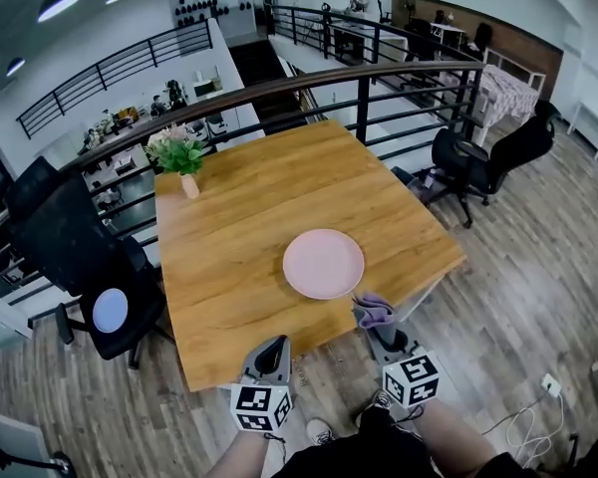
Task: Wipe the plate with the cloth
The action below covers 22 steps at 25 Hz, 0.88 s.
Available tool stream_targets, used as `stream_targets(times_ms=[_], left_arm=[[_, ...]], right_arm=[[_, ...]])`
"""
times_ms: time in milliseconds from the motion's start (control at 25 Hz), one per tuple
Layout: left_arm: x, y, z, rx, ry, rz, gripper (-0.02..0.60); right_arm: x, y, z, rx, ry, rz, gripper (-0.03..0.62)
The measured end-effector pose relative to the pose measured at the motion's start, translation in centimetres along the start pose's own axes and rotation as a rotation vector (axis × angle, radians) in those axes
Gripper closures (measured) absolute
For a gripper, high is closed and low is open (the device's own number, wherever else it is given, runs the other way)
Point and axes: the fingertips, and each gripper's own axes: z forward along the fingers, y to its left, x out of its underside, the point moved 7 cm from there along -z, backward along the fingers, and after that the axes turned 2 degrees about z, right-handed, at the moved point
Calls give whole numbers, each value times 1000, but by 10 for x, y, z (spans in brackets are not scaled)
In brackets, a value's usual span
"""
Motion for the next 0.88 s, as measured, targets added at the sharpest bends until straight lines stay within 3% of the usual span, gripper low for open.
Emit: stream_targets(times_ms=[880], left_arm=[[8, 4, -5, 12, 1, -16, 561]], right_arm=[[13, 15, 2, -13, 18, 9, 523]])
